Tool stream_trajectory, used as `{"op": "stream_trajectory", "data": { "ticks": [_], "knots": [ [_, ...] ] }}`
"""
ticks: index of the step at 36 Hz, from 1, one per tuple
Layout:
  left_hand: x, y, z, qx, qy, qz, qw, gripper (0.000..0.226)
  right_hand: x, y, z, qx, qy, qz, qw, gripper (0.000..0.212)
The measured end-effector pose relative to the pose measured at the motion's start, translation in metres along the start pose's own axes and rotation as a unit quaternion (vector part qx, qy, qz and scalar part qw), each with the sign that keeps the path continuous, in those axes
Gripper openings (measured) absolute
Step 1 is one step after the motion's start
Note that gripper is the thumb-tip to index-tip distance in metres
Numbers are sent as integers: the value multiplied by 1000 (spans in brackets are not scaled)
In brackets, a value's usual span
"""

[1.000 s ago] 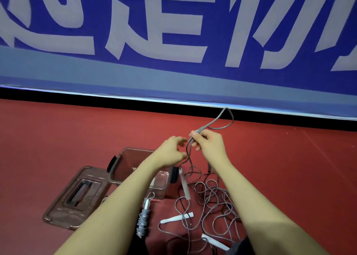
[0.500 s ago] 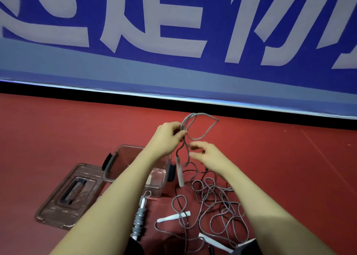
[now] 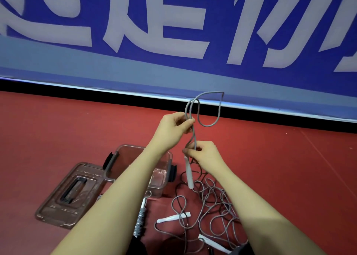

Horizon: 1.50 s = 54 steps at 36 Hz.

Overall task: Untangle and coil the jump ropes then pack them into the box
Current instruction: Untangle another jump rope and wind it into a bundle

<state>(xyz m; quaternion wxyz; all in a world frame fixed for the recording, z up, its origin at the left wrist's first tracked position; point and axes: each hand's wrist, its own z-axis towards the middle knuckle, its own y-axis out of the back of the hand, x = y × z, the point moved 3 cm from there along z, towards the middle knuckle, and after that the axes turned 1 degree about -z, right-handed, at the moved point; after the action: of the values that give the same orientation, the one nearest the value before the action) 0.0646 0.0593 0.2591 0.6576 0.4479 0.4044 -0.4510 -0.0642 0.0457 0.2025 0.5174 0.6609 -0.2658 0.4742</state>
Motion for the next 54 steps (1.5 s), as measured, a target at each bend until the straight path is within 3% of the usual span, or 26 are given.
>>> {"op": "stream_trajectory", "data": {
  "ticks": [3, 6, 10, 12, 19, 25, 28, 30, 32, 37, 39, 43, 45, 48, 50, 54],
  "knots": [
    [5, -2, 1, 2, 50, -40, 998, 19, 2, 5, 0, -23, -11, 49, 998, 22],
    [23, -6, 0, 28, 129, -5, 991, 34, 8, 12, 0, -59, -25, 141, 988, 20],
    [44, -16, -13, 153, 185, 71, 968, 38, 14, 20, 3, -116, -41, 247, 961, 15],
    [47, -20, -19, 180, 165, 100, 965, 33, 15, 22, 5, -126, -53, 285, 949, 15],
    [45, -24, -16, 109, 45, 139, 983, 7, 20, 23, 6, -96, -56, 369, 923, 16],
    [37, -26, -18, 63, 41, 49, 996, 42, 13, 24, 8, -101, -100, 341, 929, 26],
    [34, -22, -16, 28, 21, 36, 999, 31, 12, 23, 6, -90, -118, 297, 943, 36],
    [37, -19, -12, 18, 5, 111, 994, 25, 13, 25, 6, -109, -114, 303, 940, 40],
    [40, -19, -13, 51, 3, 182, 982, 29, 15, 28, 8, -125, -108, 328, 930, 41],
    [47, -24, -20, 164, 48, 214, 962, 23, 19, 32, 10, -130, -105, 457, 874, 38],
    [46, -24, -20, 145, 29, 219, 964, 13, 19, 32, 9, -130, -110, 496, 851, 37],
    [45, -19, -15, 82, 12, 242, 967, 21, 20, 33, 11, -119, -95, 547, 823, 34],
    [46, -18, -13, 63, 13, 258, 964, 25, 20, 32, 12, -90, -76, 529, 840, 29],
    [43, -12, -9, 15, 21, 249, 968, 27, 11, 29, 11, -39, -89, 380, 920, 23],
    [38, -6, -5, -16, 28, 237, 971, 27, 4, 26, 10, -11, -99, 284, 954, 34],
    [27, 1, -1, -59, 28, 230, 971, 33, 1, 19, 3, 72, -66, 138, 986, 69]
  ]
}}
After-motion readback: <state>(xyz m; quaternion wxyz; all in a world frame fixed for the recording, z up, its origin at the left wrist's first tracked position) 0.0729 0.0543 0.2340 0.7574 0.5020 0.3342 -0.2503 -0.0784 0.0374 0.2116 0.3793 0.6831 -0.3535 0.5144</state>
